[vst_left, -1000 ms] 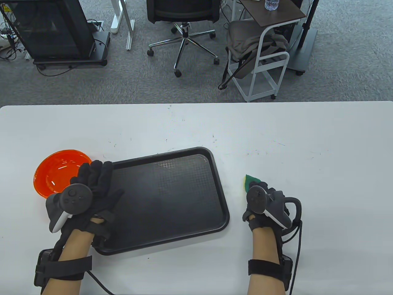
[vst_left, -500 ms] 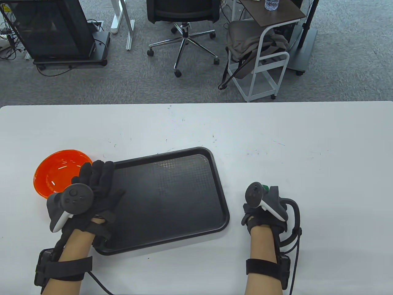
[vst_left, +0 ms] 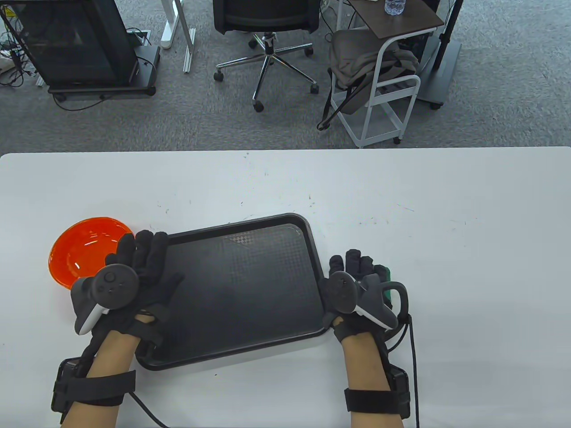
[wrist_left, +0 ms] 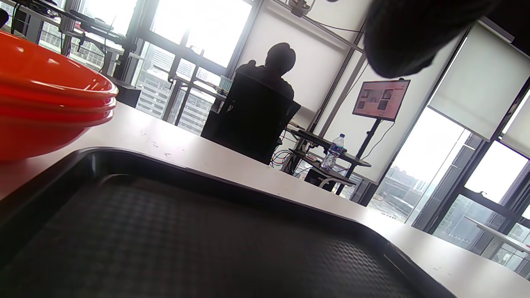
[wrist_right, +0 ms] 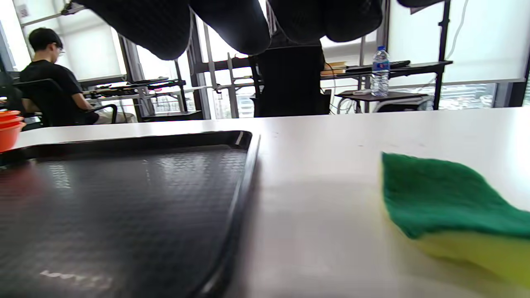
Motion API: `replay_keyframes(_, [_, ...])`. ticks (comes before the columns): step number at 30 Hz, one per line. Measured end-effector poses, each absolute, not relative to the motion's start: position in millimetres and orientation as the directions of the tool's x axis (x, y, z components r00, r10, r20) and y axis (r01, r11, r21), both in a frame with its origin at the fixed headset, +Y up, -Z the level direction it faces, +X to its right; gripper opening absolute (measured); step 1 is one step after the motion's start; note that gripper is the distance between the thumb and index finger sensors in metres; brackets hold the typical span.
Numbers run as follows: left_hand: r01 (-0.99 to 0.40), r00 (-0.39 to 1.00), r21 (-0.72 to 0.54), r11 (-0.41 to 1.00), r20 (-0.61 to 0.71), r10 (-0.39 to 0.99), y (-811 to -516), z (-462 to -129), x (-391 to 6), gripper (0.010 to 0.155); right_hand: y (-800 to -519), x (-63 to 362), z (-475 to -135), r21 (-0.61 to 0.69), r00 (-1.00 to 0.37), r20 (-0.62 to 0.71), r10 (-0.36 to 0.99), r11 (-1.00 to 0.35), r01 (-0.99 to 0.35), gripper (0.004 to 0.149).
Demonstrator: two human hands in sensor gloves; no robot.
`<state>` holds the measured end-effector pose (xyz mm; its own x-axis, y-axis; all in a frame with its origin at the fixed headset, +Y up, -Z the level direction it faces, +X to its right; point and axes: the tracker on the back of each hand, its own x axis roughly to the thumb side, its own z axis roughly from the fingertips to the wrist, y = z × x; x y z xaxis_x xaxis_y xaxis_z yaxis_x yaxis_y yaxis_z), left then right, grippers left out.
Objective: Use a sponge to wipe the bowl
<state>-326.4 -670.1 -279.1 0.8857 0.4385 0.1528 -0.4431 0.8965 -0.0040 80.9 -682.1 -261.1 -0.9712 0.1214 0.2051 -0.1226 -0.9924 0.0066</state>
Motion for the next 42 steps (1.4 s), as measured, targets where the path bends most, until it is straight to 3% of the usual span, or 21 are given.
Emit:
replay_keyframes(9, [-0.444,0.883,-0.016,0.896,0.161,0.441,-672,-277,-324,0.080,-669,29,-241,0.058,-0.900,0.413,0.136,-0.991,-0.123,0.068])
replay_keyframes(14, [-0.461,0.874,-0.013,0.887,0.166,0.457,-670,-272,-324,0.081,-668,18,-236,0.046,-0.879,0.459,0.127,-0.992,-0.119,0.073])
replay_keyframes(21, [-0.471,0.867,-0.015,0.882,0.173,0.467,-669,-272,-323,0.082,-665,12,-233,-0.018,-0.869,0.485,0.092,-0.993,-0.115,0.075])
replay_keyframes(42, [-0.469,0.869,-0.043,0.882,0.155,0.469,-672,-273,-321,0.082,-662,17,-233,-0.008,-0.870,0.479,0.120,-0.990,-0.141,0.074])
